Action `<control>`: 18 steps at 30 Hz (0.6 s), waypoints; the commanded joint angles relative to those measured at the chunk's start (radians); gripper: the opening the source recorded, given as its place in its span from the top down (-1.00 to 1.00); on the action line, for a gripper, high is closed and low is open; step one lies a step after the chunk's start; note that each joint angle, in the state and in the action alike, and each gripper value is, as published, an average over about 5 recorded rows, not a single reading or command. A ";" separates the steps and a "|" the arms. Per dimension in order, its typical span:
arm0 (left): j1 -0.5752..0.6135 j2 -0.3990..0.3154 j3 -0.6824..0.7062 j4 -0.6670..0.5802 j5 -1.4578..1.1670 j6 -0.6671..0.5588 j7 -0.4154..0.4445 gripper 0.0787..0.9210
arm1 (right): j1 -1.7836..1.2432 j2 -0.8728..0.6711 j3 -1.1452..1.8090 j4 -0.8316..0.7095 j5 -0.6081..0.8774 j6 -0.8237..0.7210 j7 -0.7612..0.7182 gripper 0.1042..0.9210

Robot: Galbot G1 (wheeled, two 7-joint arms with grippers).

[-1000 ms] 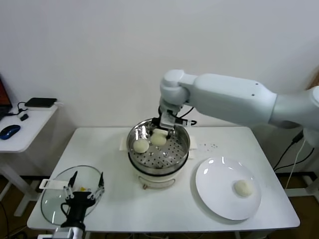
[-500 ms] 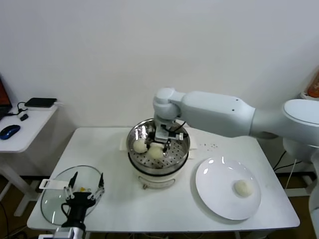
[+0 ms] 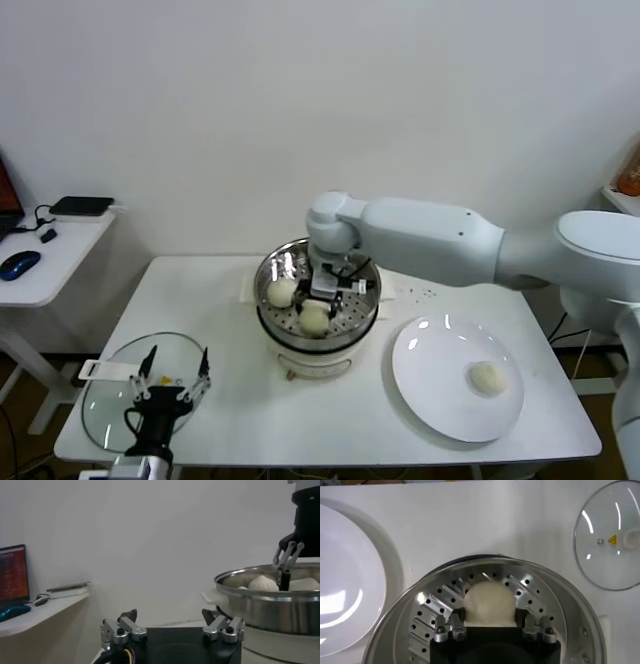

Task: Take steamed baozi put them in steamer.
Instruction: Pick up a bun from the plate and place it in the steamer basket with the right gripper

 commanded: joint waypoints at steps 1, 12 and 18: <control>-0.007 0.001 -0.004 0.001 -0.002 0.001 0.000 -0.77 | -0.017 0.011 0.003 -0.014 -0.003 0.002 -0.006 -0.33; -0.014 0.003 -0.007 0.003 -0.005 0.003 0.000 -0.77 | -0.023 0.014 0.006 -0.019 -0.001 0.008 -0.011 -0.34; -0.013 0.002 -0.007 0.004 -0.005 0.003 0.000 -0.77 | -0.028 0.017 0.013 -0.023 0.000 0.016 -0.008 -0.42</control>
